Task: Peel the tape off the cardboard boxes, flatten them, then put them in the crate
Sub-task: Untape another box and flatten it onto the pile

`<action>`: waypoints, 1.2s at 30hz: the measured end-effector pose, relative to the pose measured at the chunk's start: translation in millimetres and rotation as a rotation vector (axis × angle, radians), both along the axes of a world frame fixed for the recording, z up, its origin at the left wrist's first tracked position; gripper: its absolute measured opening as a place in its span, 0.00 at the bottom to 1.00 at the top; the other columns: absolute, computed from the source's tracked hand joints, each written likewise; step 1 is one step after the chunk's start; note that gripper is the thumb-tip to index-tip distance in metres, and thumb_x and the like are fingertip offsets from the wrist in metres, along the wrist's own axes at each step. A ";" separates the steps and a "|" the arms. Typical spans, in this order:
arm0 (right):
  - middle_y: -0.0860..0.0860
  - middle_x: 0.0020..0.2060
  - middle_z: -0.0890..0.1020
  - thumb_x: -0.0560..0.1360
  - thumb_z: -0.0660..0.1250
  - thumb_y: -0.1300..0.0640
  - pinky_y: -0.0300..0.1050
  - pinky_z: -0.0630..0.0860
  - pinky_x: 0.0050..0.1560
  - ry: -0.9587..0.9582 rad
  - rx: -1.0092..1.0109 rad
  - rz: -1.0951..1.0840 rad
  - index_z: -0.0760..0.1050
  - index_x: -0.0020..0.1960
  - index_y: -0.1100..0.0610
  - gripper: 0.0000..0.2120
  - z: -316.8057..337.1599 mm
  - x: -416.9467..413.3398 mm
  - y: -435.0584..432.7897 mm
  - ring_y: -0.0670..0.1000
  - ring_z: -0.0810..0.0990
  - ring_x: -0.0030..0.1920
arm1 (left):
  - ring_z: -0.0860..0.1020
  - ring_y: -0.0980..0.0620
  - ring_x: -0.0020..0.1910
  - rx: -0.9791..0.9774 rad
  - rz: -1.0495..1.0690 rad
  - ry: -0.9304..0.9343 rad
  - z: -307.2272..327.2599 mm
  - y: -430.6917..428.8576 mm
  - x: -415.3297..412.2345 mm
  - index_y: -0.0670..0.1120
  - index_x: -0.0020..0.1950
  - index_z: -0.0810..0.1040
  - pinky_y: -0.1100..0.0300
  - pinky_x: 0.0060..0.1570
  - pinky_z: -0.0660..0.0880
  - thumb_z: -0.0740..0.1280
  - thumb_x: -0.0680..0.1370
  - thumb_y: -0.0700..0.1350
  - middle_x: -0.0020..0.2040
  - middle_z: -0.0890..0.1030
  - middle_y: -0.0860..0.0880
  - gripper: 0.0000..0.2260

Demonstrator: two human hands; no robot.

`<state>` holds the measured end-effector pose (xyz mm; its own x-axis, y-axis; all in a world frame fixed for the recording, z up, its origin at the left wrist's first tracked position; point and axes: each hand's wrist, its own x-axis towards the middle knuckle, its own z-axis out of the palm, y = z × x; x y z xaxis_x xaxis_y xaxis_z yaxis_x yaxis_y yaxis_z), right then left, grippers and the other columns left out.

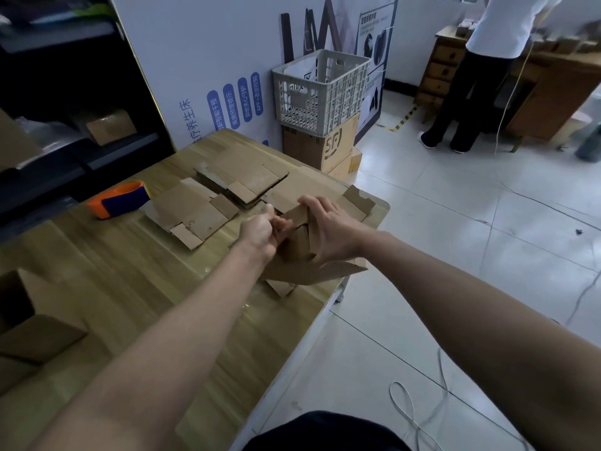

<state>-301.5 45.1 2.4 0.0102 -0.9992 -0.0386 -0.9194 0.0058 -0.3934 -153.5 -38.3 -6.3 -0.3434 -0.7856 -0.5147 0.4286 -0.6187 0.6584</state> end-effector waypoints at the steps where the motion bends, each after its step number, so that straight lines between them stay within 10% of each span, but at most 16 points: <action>1: 0.48 0.63 0.60 0.57 0.78 0.45 0.49 0.69 0.60 -0.053 -0.035 -0.023 0.46 0.71 0.43 0.54 1.3 -4.7 2.3 0.54 0.65 0.62 | 0.70 0.57 0.25 0.006 0.036 -0.029 2.7 -5.0 0.5 0.40 0.52 0.72 0.66 0.26 0.74 0.57 0.82 0.39 0.39 0.70 0.47 0.05; 14: 0.49 0.65 0.56 0.61 0.79 0.55 0.46 0.71 0.57 -0.373 0.061 -0.324 0.47 0.71 0.49 0.51 -61.7 -23.5 35.1 0.57 0.65 0.62 | 0.73 0.47 0.54 -1.056 -0.579 -1.207 -29.7 9.1 -7.5 0.44 0.59 0.67 0.55 0.53 0.74 0.75 0.66 0.58 0.57 0.70 0.44 0.30; 19: 0.51 0.76 0.43 0.61 0.74 0.38 0.61 0.39 0.71 0.156 0.265 -0.336 0.43 0.76 0.54 0.57 -57.1 -35.3 26.8 0.57 0.38 0.75 | 0.70 0.42 0.59 -1.209 -0.678 -1.527 -28.7 27.7 -37.8 0.44 0.62 0.68 0.51 0.58 0.69 0.69 0.70 0.62 0.61 0.69 0.39 0.29; 23: 0.53 0.75 0.53 0.62 0.74 0.37 0.62 0.42 0.72 0.184 0.269 -0.315 0.48 0.76 0.57 0.55 -60.4 -25.3 23.8 0.55 0.47 0.75 | 0.68 0.42 0.60 -1.378 -0.716 -1.542 -34.8 46.5 -52.8 0.44 0.62 0.73 0.54 0.58 0.66 0.65 0.77 0.54 0.61 0.70 0.40 0.19; 27: 0.54 0.73 0.57 0.60 0.77 0.42 0.54 0.50 0.71 0.120 0.222 -0.298 0.51 0.74 0.57 0.53 -67.2 -30.6 33.0 0.55 0.56 0.73 | 0.71 0.46 0.56 -1.272 -0.618 -1.313 -37.9 40.3 -45.6 0.42 0.51 0.78 0.57 0.56 0.71 0.64 0.78 0.47 0.57 0.67 0.44 0.09; 36: 0.53 0.68 0.63 0.57 0.79 0.44 0.54 0.48 0.72 0.112 0.235 -0.242 0.55 0.72 0.56 0.53 -62.1 -32.9 20.4 0.55 0.61 0.69 | 0.80 0.53 0.37 -0.314 -0.008 -0.952 -51.9 -20.4 26.0 0.41 0.36 0.79 0.62 0.41 0.79 0.72 0.69 0.32 0.38 0.82 0.47 0.07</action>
